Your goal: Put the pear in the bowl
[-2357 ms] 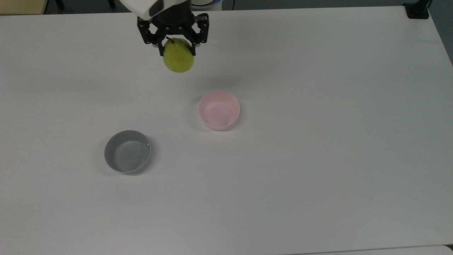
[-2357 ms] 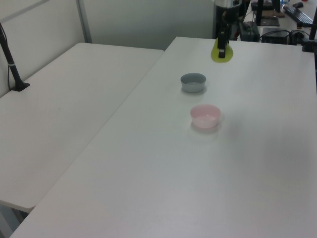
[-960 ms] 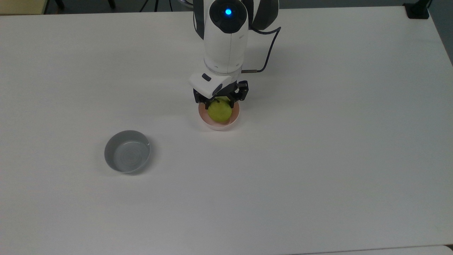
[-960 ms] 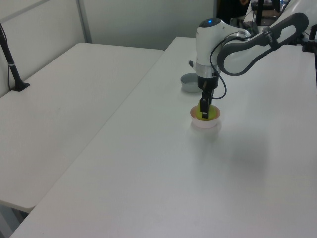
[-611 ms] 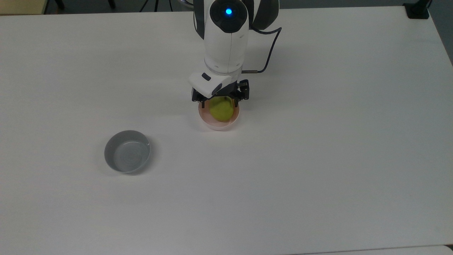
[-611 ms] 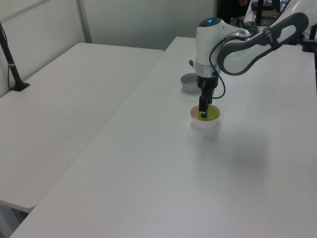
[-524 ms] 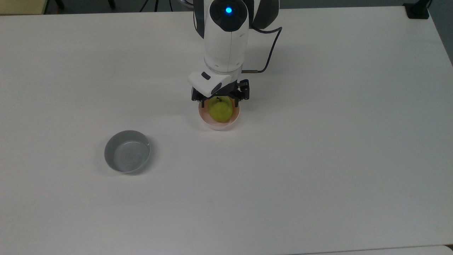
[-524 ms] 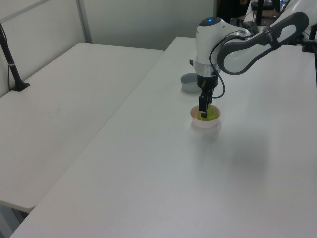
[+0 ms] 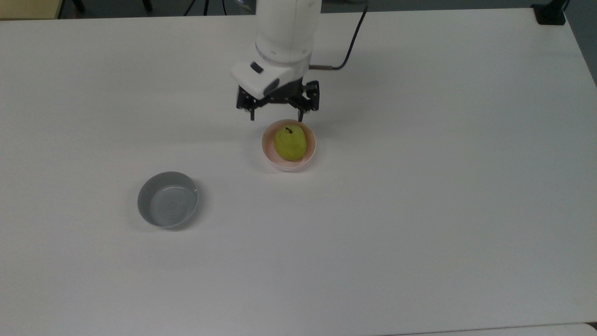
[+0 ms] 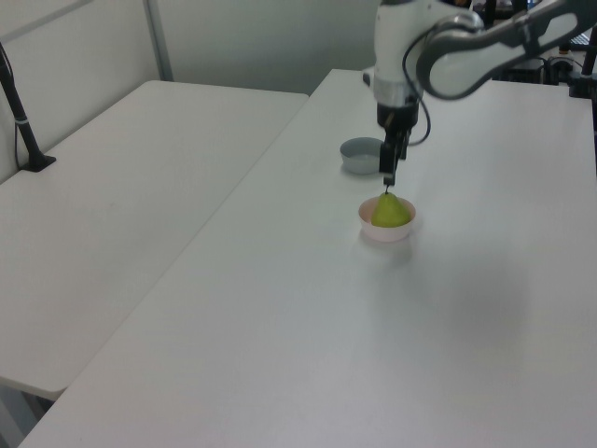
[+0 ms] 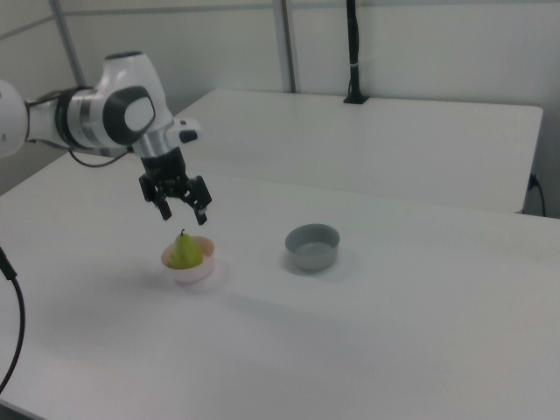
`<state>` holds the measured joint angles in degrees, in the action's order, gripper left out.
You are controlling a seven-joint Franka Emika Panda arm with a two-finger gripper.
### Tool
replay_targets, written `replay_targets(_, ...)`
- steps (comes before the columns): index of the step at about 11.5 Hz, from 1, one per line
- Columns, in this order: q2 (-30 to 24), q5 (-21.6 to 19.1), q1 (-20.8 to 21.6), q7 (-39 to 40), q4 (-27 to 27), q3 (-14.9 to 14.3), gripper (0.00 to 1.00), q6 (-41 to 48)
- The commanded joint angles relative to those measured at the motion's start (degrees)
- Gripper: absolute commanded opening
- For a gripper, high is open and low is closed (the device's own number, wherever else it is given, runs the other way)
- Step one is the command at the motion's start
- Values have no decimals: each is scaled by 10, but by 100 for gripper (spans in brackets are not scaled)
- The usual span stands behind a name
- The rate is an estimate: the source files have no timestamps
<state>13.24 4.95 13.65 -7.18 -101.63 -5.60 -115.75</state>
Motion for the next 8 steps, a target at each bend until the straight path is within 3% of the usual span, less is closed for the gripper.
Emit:
replay_targets(1,-95,9,-36,-5,4,-1,100,82)
replay_targets(4,-161,2,-58,0,19,-4,100,172)
replay_targets(8,-185,-35,-101,121,31,-8,100,185)
